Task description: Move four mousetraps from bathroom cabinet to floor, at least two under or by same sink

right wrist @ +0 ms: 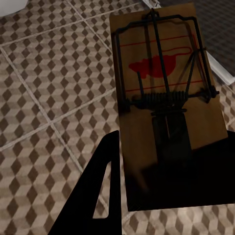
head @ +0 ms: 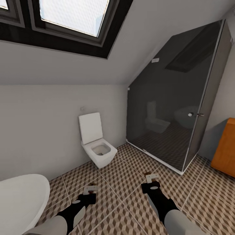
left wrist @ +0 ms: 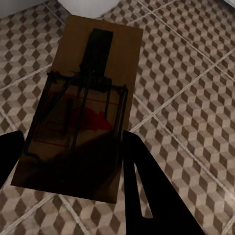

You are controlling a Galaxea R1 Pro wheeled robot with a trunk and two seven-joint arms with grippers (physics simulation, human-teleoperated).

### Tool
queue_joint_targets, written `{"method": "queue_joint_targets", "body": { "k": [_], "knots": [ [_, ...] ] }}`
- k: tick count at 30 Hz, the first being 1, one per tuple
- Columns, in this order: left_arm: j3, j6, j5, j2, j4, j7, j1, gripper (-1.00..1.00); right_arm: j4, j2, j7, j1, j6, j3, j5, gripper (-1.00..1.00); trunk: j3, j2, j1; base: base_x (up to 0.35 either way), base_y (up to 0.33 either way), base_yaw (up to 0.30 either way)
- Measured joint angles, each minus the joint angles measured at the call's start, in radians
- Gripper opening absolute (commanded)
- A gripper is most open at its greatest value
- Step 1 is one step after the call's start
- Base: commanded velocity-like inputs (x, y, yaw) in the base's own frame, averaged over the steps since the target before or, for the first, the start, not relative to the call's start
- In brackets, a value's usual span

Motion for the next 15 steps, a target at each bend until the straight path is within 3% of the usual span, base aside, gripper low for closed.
{"method": "queue_joint_targets", "body": {
  "k": [15],
  "knots": [
    [0.002,0.000,0.000,-0.003,0.000,0.003,0.000,-1.00,0.000,0.000,0.001,0.000,0.000,0.000,0.000,-1.00,0.000,0.000,0.000,-0.309,0.000,0.000]
  ]
}}
